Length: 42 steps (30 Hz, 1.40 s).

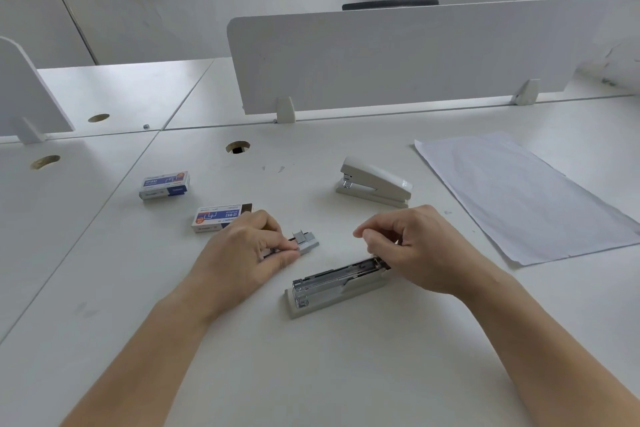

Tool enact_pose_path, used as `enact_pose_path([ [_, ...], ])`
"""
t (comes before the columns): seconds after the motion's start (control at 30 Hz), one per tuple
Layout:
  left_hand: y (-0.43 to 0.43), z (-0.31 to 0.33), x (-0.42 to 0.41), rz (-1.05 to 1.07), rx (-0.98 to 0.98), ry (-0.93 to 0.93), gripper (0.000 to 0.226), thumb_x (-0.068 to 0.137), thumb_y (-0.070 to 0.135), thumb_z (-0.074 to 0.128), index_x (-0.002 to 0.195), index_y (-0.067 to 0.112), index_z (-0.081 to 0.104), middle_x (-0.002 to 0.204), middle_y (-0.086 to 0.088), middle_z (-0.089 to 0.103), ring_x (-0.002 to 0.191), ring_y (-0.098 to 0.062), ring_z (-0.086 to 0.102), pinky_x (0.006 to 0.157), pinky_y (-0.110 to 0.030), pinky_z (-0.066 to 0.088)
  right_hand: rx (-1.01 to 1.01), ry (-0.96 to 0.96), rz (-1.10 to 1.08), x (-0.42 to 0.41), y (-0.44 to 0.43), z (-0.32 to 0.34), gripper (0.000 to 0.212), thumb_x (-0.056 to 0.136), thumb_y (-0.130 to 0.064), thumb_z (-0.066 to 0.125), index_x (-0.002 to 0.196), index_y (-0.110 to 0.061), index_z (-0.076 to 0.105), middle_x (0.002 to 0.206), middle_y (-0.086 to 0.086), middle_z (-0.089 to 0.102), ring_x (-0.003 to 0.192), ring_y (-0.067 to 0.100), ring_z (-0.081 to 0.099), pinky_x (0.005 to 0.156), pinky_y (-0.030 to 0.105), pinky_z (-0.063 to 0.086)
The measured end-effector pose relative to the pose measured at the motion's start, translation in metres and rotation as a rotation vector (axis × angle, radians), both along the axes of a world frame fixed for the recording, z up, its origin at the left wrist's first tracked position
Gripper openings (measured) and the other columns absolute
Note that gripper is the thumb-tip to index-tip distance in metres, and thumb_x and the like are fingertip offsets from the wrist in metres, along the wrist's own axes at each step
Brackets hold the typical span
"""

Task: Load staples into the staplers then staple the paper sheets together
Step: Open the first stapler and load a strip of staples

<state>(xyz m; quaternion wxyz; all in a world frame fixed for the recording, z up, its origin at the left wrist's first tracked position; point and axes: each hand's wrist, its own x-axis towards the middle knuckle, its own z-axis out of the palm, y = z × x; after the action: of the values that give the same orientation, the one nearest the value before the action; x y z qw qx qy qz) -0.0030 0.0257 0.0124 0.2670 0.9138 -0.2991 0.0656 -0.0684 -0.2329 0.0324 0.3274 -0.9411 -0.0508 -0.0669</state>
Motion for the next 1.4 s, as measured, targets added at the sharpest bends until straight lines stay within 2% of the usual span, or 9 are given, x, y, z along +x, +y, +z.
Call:
enact_pose_path([
  [0.13,-0.0026,0.0001,-0.0003,-0.036,0.050,-0.097,0.012,0.089,0.031,0.065,0.090,0.025,0.075,0.088,0.014,0.056,0.087,-0.008,0.051,0.073,-0.010,0.035,0.027,-0.001,-0.033,-0.0002,-0.0026,0.0033,0.022,0.094,-0.026,0.056,0.099,-0.028,0.077,0.070,0.000,0.073,0.052,0.007,0.057,0.058,0.024,0.050],
  [0.27,-0.0039,0.0007,0.0003,-0.028,0.045,-0.098,0.010,0.088,0.030,0.066,0.088,0.025,0.075,0.086,0.014,0.055,0.086,-0.008,0.051,0.071,-0.012,0.036,0.052,0.004,-0.048,0.0001,-0.0046,0.0031,0.020,0.094,-0.029,0.057,0.097,-0.030,0.077,0.071,-0.004,0.073,0.067,0.012,0.070,0.067,0.036,0.057],
  [0.37,-0.0041,0.0007,0.0000,-0.011,0.019,-0.081,0.006,0.085,0.026,0.069,0.083,0.025,0.075,0.083,0.015,0.056,0.085,-0.008,0.052,0.071,-0.014,0.037,0.025,0.008,-0.048,0.0012,-0.0042,0.0017,0.019,0.094,-0.031,0.057,0.097,-0.031,0.076,0.066,-0.009,0.071,0.068,0.015,0.069,0.067,0.037,0.057],
  [0.5,-0.0037,0.0003,0.0000,0.006,-0.016,-0.039,0.002,0.082,0.024,0.071,0.081,0.024,0.074,0.083,0.014,0.056,0.086,-0.008,0.053,0.071,-0.011,0.037,0.011,0.013,-0.044,0.0008,-0.0048,0.0020,0.019,0.094,-0.031,0.058,0.098,-0.031,0.076,0.064,-0.011,0.069,0.065,0.010,0.066,0.067,0.035,0.056],
  [0.67,-0.0024,0.0007,0.0001,-0.003,0.000,-0.030,0.003,0.079,0.026,0.074,0.077,0.027,0.071,0.082,0.014,0.057,0.085,-0.007,0.053,0.071,-0.009,0.037,0.017,0.009,-0.038,0.0013,-0.0056,0.0017,0.019,0.095,-0.033,0.057,0.101,-0.032,0.076,0.071,-0.005,0.073,0.068,0.014,0.067,0.069,0.037,0.056],
  [0.8,-0.0057,-0.0018,0.0010,-0.019,0.012,-0.014,0.010,0.078,0.038,0.071,0.084,0.031,0.067,0.086,0.014,0.058,0.088,-0.005,0.054,0.074,-0.013,0.039,0.022,-0.005,-0.040,0.0018,-0.0074,0.0014,0.019,0.095,-0.034,0.057,0.101,-0.032,0.075,0.071,-0.004,0.073,0.069,0.014,0.068,0.068,0.037,0.056],
  [0.97,-0.0062,-0.0022,0.0024,-0.021,0.025,0.015,0.022,0.077,0.047,0.065,0.096,0.037,0.071,0.089,0.017,0.056,0.092,-0.001,0.052,0.075,-0.010,0.036,0.026,-0.017,-0.037,0.0032,-0.0084,-0.0012,0.019,0.095,-0.035,0.057,0.101,-0.033,0.075,0.070,-0.006,0.072,0.072,0.014,0.070,0.069,0.036,0.057],
  [1.2,-0.0071,-0.0001,0.0011,-0.026,0.020,0.022,0.009,0.079,0.037,0.074,0.088,0.036,0.075,0.088,0.018,0.054,0.093,-0.003,0.050,0.074,-0.010,0.035,0.014,-0.006,-0.029,0.0039,-0.0077,-0.0033,0.020,0.095,-0.036,0.056,0.102,-0.034,0.074,0.070,-0.010,0.072,0.074,0.011,0.071,0.070,0.036,0.057],
  [1.4,-0.0051,0.0009,-0.0019,-0.083,0.045,-0.047,0.010,0.086,0.033,0.067,0.090,0.028,0.075,0.087,0.019,0.053,0.087,-0.002,0.050,0.075,-0.003,0.033,0.003,-0.012,-0.041,0.0045,-0.0085,-0.0044,0.022,0.096,-0.038,0.054,0.105,-0.034,0.074,0.071,-0.006,0.072,0.076,0.014,0.072,0.070,0.038,0.058],
])
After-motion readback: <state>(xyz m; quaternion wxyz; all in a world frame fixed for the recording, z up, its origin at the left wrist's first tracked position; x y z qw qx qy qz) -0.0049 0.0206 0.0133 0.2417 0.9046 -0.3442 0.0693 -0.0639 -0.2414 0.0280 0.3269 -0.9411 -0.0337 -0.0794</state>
